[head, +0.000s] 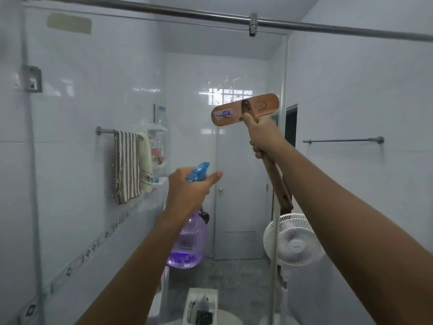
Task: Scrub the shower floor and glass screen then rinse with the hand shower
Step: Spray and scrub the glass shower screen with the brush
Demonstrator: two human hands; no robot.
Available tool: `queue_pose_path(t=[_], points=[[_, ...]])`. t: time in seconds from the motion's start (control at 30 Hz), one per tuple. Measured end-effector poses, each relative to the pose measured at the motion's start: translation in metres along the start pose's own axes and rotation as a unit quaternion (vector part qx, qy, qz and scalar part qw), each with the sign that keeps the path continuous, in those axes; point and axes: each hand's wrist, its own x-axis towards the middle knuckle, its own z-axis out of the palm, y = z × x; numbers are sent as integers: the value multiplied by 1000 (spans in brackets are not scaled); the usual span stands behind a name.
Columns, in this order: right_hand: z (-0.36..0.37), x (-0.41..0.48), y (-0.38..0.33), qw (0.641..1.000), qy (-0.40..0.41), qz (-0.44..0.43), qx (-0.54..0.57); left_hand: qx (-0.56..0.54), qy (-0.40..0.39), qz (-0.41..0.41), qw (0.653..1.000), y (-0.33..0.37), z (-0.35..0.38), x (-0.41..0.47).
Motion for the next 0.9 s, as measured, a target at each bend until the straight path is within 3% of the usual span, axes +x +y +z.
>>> queue_pose_path(t=[0.17,0.33,0.5,0.63,0.77,0.9], points=[[14,-10,26,999,11,-33,19,26,31,27,999,2,15,4],[74,-87,130,998,31,-60,11,43,111,82,990,-17,14,-3],[112,-165,201,1000,-14,-12,6,70,127,86,986,-45,14,-17],[99,-123,170,999,25,-38,-1,85,122,74,986,-59,13,-26],[68,-59,112,995,41,-42,82,97,133,73,984,-63,18,-34],[67,-55,114,993,36,-58,94,112,151,68,980,-76,24,-35]])
